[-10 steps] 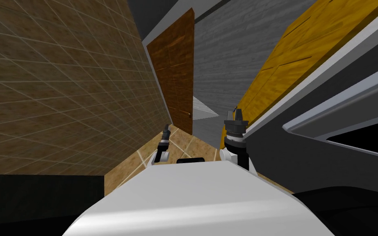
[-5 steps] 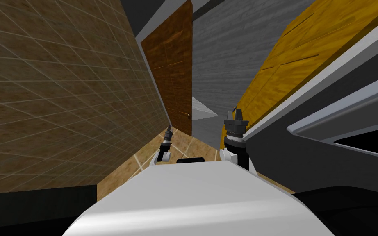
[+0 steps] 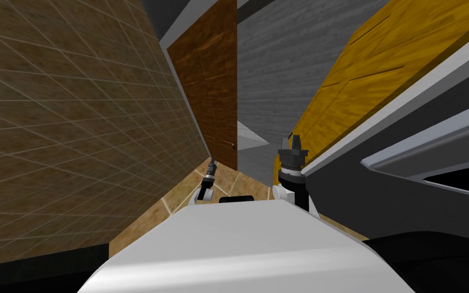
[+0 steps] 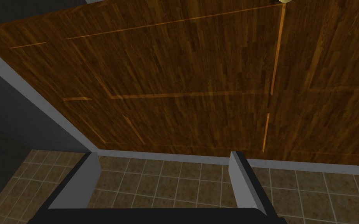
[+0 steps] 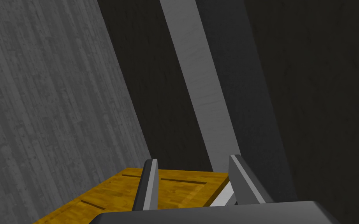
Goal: Push the door open
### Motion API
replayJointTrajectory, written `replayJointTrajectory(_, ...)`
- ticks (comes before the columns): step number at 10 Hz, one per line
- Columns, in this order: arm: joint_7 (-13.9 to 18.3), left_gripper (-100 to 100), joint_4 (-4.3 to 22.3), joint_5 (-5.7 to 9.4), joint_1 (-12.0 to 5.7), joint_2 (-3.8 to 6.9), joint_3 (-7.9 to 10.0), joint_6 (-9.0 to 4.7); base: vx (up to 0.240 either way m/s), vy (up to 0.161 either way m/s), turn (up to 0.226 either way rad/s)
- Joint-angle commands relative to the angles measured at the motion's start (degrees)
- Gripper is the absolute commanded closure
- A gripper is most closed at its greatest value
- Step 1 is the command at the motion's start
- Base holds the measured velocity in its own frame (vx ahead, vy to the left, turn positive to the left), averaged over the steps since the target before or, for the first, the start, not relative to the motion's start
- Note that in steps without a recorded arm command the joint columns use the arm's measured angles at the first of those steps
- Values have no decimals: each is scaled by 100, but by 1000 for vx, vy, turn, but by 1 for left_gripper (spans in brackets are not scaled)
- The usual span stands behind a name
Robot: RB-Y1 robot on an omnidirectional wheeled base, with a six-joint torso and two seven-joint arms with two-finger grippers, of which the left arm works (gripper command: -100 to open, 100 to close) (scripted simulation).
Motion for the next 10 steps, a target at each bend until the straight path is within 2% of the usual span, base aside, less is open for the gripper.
replayJointTrajectory(1,53,-100,270,-11,-117,5,-30,-68,93,21,-68)
replayJointTrajectory(2,79,-100,401,-21,-166,2,-56,-96,90,17,-63)
replayJointTrajectory(3,79,-100,401,-21,-166,2,-56,-96,56,17,-12)
replayJointTrajectory(10,259,-100,1291,-93,-501,-31,-234,-289,86,35,-61)
